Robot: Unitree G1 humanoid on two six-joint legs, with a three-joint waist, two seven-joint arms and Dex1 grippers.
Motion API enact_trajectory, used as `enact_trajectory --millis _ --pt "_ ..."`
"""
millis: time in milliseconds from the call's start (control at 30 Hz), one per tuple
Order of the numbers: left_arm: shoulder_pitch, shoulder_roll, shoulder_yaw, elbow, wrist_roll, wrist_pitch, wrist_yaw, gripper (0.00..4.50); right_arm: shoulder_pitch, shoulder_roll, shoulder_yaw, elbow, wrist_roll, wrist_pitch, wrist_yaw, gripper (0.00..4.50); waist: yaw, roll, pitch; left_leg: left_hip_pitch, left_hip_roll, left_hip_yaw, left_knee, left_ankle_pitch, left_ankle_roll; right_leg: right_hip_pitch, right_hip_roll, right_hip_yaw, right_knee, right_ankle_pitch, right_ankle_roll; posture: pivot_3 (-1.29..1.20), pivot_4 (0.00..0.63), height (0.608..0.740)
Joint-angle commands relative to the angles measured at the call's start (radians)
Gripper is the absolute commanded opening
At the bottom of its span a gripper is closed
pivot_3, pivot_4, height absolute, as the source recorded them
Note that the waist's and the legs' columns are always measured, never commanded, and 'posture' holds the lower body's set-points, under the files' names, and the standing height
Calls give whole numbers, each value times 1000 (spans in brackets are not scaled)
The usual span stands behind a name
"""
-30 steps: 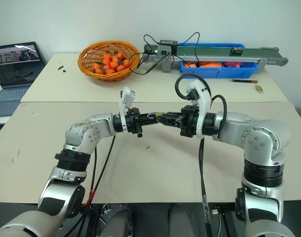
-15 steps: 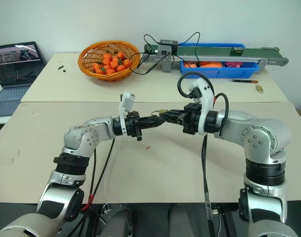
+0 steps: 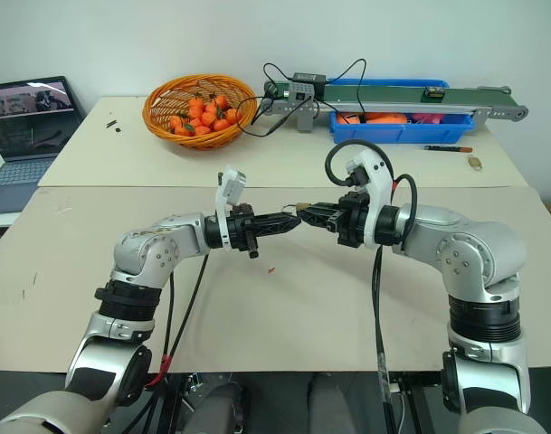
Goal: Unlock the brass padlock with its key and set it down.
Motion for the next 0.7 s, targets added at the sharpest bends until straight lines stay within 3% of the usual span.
enact_trajectory --millis 33,700 --pt "-13 3 9 -28 -4 -20 3 224 9 -9 -2 -12 -5 -28 23 114 0 0 0 0 0 0 0 0 0 0 0 0 0 0 0 0 150 717" --pt "-2 9 -1 -15 15 -51 -1 224 4 -40 -35 76 -25 -54 67 114 0 0 0 0 0 0 0 0 0 0 0 0 0 0 0 0 150 717"
